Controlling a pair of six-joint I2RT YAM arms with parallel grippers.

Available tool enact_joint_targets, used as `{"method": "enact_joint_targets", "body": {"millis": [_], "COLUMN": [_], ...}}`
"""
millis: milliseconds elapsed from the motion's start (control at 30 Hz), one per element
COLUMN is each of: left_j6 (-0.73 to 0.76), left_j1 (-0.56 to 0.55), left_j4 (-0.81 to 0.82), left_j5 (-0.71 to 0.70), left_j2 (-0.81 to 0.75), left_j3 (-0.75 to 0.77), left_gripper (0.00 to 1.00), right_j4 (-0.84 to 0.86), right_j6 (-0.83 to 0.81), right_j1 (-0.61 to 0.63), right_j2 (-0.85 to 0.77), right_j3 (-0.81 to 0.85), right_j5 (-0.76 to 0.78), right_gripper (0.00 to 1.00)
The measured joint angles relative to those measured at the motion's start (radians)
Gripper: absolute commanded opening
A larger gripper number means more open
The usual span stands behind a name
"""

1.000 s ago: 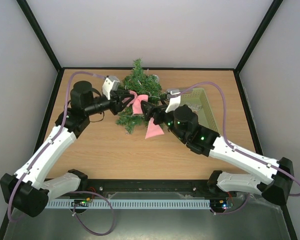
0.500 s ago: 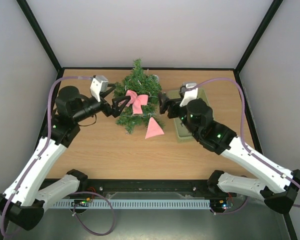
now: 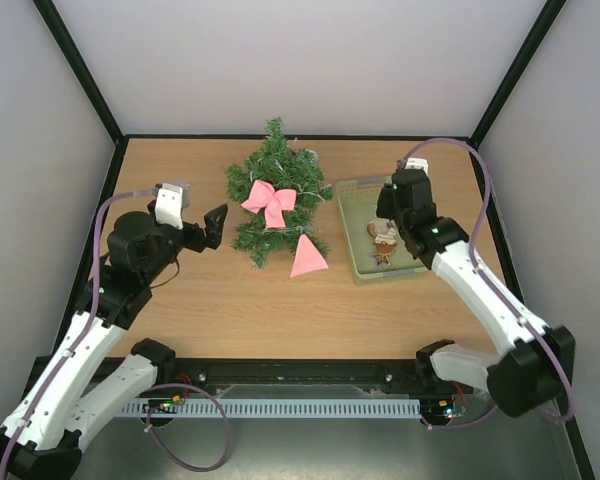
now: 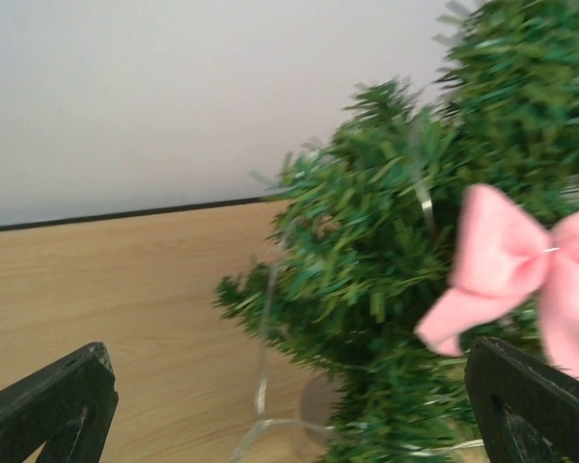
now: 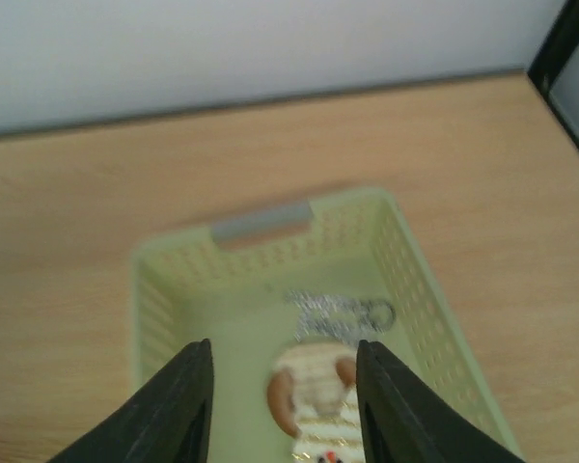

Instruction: Decorate the small christmas tree

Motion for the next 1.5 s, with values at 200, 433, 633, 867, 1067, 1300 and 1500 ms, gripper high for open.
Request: {"method": "enact_joint_targets", "body": {"millis": [200,433,633,867,1067,1300,1500], "left_j6": [0.032,0.053,0.067,0.075,0.077,0.065,0.043], "left_j1": [0.000,0.000,0.000,0.000,0.000,0.000,0.000], "left_j4": [-0.007,0.019,0.040,0.068,0.069,0.058,0.043], "left_j5": [-0.122,-0.177,-0.201,-0.223,-0.229,-0.233,-0.223], "left_j2": [-0.029,-0.082,-0.129,-0.143,-0.141,-0.103,-0.069], "left_j3": [-0.055,-0.145,-0.190,-0.190,-0.192,-0.179,-0.144], "left_gripper": [1.00,1.00,1.00,1.00,1.00,1.00,1.00], "right_j4": [-0.005,0.004,0.056,0.098,0.102,0.077,0.087], "right_j6": [0.011,0.036,0.050,0.042,0.029,0.025,0.046], "right_j1": [-0.138,-0.261,-0.321,-0.339,-0.340,-0.340,-0.340], "right_j2": [0.202,0.348,0.422,0.483,0.457,0.297,0.229], "right_j3": [-0.084,-0.135,-0.170,-0.172,-0.172,-0.167,-0.168], "right_j5": [-0.140,-0.285,-0.391,-0.462,-0.468,-0.439,-0.432], "right_gripper": [0.32,0.40,0.41,0.05,0.02,0.02,0.19]}}
